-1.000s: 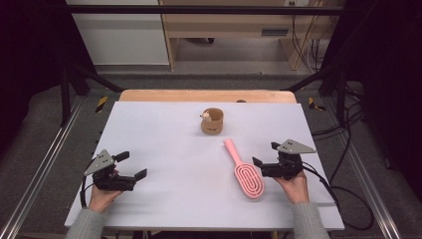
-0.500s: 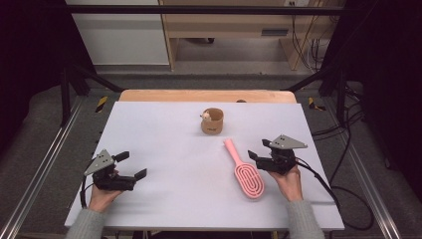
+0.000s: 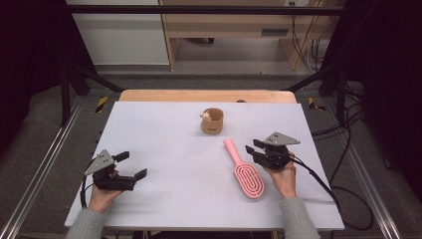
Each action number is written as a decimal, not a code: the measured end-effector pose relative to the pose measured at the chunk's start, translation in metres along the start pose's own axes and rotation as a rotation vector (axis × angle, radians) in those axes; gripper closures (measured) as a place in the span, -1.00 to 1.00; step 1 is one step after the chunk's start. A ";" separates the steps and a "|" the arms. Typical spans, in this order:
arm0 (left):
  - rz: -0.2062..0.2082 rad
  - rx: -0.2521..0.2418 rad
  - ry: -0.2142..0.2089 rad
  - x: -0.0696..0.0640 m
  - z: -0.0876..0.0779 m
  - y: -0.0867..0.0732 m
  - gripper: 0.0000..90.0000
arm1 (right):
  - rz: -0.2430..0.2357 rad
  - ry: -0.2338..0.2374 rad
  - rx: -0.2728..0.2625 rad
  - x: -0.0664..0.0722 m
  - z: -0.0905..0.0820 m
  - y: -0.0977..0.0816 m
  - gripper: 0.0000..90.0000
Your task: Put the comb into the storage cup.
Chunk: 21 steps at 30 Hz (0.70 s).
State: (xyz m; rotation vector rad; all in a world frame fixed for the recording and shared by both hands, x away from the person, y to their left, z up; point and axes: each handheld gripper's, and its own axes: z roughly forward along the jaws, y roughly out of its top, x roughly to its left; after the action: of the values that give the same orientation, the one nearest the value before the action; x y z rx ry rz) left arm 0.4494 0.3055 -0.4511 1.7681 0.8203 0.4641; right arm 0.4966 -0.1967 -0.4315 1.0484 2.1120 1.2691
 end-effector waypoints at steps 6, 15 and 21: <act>0.001 0.001 0.000 0.000 0.000 0.000 -1.00 | 0.012 0.003 0.018 -0.001 0.005 0.003 0.61; 0.001 0.001 0.002 0.000 0.000 0.000 -1.00 | 0.007 0.015 0.080 0.003 0.020 0.006 0.97; 0.001 0.003 0.001 0.000 0.000 0.000 -1.00 | 0.021 0.019 0.111 0.000 0.028 0.007 1.00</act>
State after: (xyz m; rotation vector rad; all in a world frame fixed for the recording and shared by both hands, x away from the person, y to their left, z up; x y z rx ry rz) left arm 0.4497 0.3054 -0.4515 1.7711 0.8218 0.4648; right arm 0.5190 -0.1801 -0.4387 1.1117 2.2137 1.1872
